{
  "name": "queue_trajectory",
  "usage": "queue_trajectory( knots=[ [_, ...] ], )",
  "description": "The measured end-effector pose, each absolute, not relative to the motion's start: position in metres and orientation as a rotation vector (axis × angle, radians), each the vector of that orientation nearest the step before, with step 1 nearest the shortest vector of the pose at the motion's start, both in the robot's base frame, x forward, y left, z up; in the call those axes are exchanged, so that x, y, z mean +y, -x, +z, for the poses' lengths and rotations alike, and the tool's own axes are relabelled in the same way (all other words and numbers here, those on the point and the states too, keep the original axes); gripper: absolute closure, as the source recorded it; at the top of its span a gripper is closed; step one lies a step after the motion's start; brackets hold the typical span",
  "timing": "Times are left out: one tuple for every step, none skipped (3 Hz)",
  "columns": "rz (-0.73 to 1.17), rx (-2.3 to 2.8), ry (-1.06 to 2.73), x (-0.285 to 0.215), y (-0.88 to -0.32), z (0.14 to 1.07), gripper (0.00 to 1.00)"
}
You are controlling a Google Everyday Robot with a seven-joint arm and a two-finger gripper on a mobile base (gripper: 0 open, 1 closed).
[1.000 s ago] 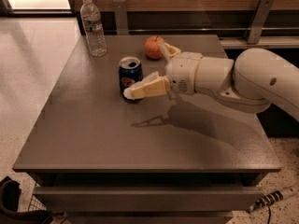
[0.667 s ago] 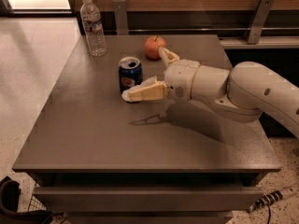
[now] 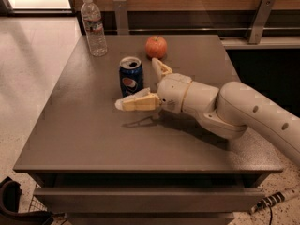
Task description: Knock pepsi can over
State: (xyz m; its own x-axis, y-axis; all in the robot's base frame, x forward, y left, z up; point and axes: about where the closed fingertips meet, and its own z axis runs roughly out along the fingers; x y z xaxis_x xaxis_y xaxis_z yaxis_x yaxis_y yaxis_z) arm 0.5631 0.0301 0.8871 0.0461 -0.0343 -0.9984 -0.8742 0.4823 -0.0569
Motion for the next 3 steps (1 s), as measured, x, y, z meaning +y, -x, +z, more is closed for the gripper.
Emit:
queue_trajectory(
  knots=[
    [0.788,1.397,0.89,0.044,-0.5639,0.8772,0.12],
    [0.784,1.407,0.904,0.0493,-0.5644,0.8742,0.36],
    [0.787,1.404,0.906,0.0512,-0.5636,0.8752,0.59]
  ],
)
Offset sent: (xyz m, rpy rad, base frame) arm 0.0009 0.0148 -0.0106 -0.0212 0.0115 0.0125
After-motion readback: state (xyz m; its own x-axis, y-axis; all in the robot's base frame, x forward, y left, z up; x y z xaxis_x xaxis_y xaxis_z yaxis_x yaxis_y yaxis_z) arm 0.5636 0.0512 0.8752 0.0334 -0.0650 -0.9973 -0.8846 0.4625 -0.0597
